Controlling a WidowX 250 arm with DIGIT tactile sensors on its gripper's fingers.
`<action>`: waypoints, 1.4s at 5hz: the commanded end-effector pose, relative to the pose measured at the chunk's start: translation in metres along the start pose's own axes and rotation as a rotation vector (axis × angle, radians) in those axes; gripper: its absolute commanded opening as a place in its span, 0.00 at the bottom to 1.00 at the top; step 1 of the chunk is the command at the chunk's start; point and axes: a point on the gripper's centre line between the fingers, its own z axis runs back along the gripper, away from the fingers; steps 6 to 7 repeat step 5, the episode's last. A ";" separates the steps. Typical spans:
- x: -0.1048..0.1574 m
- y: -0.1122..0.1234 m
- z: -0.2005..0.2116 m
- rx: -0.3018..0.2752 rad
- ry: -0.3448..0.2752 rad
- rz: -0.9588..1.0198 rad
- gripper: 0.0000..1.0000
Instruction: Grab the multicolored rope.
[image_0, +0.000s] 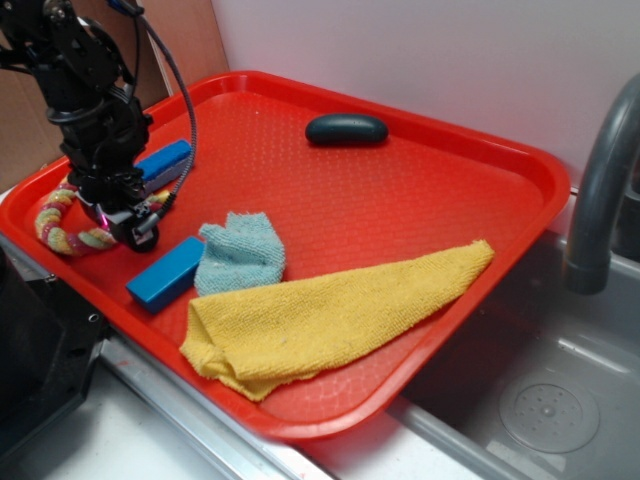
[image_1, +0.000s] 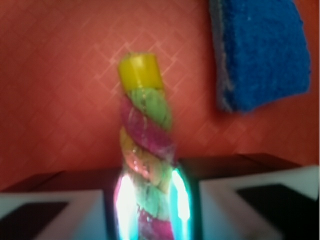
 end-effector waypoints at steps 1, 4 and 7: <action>0.050 -0.001 0.106 0.051 -0.157 0.128 0.00; 0.046 -0.025 0.256 0.026 -0.211 0.254 0.00; 0.041 -0.023 0.272 0.033 -0.207 0.295 0.00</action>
